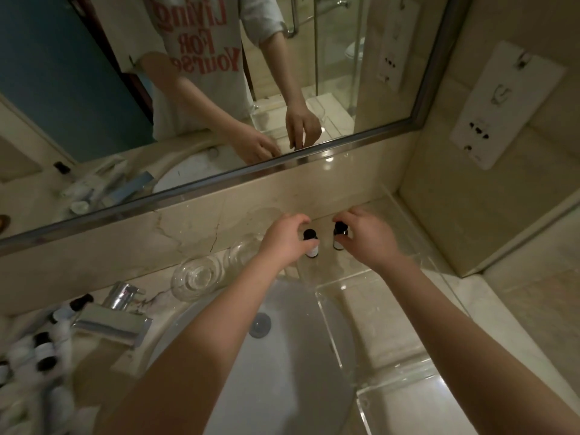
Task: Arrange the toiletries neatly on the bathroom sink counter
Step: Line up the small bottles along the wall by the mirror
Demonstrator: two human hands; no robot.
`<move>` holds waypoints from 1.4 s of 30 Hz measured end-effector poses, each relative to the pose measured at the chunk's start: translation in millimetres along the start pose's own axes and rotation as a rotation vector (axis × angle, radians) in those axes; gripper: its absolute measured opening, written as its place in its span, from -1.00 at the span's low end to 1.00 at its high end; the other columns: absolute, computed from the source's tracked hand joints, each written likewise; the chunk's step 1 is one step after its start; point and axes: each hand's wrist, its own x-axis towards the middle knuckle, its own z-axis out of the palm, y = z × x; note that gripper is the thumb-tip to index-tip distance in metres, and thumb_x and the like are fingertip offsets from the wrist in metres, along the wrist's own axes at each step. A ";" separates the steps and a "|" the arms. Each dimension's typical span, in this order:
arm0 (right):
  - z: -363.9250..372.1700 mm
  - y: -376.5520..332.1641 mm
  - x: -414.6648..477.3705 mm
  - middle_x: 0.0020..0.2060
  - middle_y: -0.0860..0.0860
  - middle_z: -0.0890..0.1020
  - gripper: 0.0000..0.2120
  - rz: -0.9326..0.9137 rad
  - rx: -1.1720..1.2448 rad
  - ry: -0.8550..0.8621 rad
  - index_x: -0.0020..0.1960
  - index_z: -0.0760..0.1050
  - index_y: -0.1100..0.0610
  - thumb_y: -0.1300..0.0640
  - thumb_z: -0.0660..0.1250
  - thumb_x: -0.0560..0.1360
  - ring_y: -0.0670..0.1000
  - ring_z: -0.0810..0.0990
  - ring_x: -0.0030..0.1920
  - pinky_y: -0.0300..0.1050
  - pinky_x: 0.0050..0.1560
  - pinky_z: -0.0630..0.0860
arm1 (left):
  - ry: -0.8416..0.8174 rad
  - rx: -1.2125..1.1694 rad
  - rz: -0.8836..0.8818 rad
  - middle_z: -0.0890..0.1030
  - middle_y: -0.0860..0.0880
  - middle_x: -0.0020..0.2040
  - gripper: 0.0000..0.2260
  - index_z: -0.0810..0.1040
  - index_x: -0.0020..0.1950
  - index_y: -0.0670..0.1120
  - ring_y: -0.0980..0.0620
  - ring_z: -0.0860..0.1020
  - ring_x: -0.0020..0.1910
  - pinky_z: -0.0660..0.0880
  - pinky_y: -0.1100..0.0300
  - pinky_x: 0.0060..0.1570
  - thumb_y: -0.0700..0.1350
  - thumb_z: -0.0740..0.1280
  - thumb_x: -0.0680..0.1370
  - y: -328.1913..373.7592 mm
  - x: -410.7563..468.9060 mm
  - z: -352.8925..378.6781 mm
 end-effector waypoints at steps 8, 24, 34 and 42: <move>2.8 10.3 9.1 0.03 0.05 0.63 -0.69 0.047 0.103 0.042 0.18 0.54 0.08 0.17 0.36 0.44 0.11 0.59 0.03 -0.05 -0.13 0.51 | -0.004 0.113 0.066 0.56 -0.13 0.04 -0.78 0.61 0.09 -0.14 -0.10 0.54 -0.01 0.44 0.15 -0.05 -0.16 0.40 0.46 15.9 20.1 3.5; -26.8 94.4 85.5 0.05 0.12 0.64 -0.72 0.207 0.336 0.121 0.14 0.56 0.15 0.29 0.37 0.43 0.12 0.59 0.01 -0.04 0.04 0.52 | -0.014 0.193 0.128 0.49 -0.08 -0.17 -0.85 0.62 -0.09 -0.22 0.00 0.45 -0.19 0.31 0.23 -0.25 -0.18 0.29 0.49 71.5 106.5 28.3; -23.8 107.6 87.1 0.03 0.05 0.65 -0.70 0.206 0.337 0.124 0.14 0.57 0.07 0.26 0.36 0.43 0.06 0.60 0.01 -0.11 0.04 0.51 | 0.007 0.109 0.179 0.57 -0.17 -0.13 -0.88 0.58 -0.14 -0.22 -0.11 0.54 -0.07 0.29 0.22 -0.24 -0.17 0.31 0.50 90.6 124.5 44.4; -28.3 105.8 90.8 -0.07 0.05 0.69 -0.70 0.171 0.322 0.079 0.07 0.60 0.04 0.27 0.37 0.38 0.08 0.64 -0.07 0.06 0.02 0.57 | 0.023 0.091 0.225 0.63 -0.20 -0.05 -0.87 0.60 -0.05 -0.23 -0.12 0.56 -0.03 0.36 0.21 -0.17 -0.18 0.32 0.50 94.9 127.2 49.0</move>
